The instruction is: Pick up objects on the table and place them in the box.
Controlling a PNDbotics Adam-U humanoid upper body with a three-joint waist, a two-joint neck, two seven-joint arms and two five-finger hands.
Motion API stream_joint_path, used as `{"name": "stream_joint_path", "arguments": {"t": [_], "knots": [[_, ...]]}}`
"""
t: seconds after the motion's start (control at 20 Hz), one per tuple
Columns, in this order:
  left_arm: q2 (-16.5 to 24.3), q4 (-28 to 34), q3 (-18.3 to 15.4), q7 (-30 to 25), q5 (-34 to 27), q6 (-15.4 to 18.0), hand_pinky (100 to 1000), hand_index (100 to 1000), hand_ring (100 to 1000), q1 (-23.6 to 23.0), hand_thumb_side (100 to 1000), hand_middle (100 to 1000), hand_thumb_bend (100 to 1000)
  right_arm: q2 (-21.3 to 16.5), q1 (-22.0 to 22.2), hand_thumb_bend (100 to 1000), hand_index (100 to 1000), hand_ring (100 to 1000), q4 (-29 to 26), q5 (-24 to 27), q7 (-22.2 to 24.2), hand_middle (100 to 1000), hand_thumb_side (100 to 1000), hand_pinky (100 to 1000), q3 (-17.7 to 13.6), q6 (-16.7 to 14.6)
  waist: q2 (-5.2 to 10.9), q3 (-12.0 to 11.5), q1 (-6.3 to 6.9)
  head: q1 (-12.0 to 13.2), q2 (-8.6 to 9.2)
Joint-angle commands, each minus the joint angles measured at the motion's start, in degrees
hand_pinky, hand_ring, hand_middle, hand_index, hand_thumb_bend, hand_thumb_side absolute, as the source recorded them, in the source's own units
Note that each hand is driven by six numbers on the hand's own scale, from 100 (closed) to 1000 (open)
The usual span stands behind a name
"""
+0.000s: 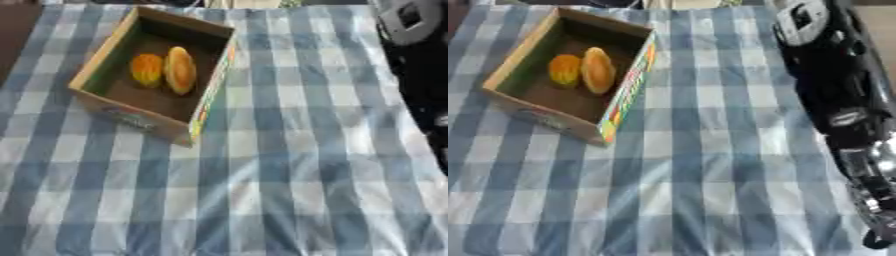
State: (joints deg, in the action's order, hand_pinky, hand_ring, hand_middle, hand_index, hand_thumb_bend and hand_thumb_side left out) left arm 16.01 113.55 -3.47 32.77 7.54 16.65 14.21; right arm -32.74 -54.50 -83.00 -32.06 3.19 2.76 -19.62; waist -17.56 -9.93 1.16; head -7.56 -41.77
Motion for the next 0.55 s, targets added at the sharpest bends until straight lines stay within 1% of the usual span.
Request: {"name": "stream_joint_path", "arguments": {"t": [0.05, 0.1, 0.15, 0.25, 0.35, 0.4, 0.55], "knots": [[2.24, 1.04, -1.04, 1.18, 1.10, 0.25, 778, 814, 747, 0.10, 450, 669, 248, -4.78, 2.30, 100, 797, 896, -5.87, 3.32, -3.14, 770, 422, 795, -4.08, -1.01, 1.41, 0.44, 0.49, 1.53, -0.06], [2.50, 1.04, -1.23, 1.53, 1.35, 0.37, 779, 815, 747, 0.03, 444, 671, 251, -5.68, 3.85, 100, 800, 897, -7.43, 4.28, -4.09, 774, 458, 797, -4.84, -1.13, 1.39, 0.76, 0.77, 2.00, -0.10], [2.73, 1.04, -1.40, 1.90, 1.59, 0.48, 779, 815, 747, -0.06, 442, 671, 252, -6.47, 5.51, 100, 800, 897, -9.08, 5.29, -5.11, 774, 424, 797, -5.36, -1.10, 1.39, 1.02, 0.99, 2.39, -0.13], [3.11, 1.04, -1.73, 2.59, 1.97, 0.64, 779, 816, 748, -0.21, 432, 672, 258, -7.47, 8.54, 100, 801, 904, -12.12, 7.16, -6.98, 778, 404, 804, -5.93, -0.41, 1.37, 1.52, 1.36, 3.10, -0.21], [3.43, 1.04, -2.07, 3.37, 2.33, 0.83, 779, 817, 749, -0.27, 424, 674, 264, -7.96, 11.49, 100, 805, 913, -15.07, 8.98, -8.79, 788, 410, 803, -6.41, 0.77, 1.36, 1.91, 1.65, 3.65, -0.24], [3.61, 1.04, -2.22, 3.75, 2.52, 0.92, 780, 818, 750, -0.26, 418, 676, 270, -8.02, 12.99, 100, 807, 920, -16.56, 9.90, -9.71, 794, 440, 801, -6.72, 1.52, 1.36, 2.04, 1.75, 3.88, -0.26], [4.25, 1.04, -2.54, 4.68, 3.08, 1.20, 780, 818, 750, -0.19, 410, 677, 276, -8.08, 17.46, 100, 806, 924, -21.04, 12.65, -12.47, 795, 455, 798, -7.36, 4.11, 1.36, 2.19, 1.77, 4.26, -0.25]]}}
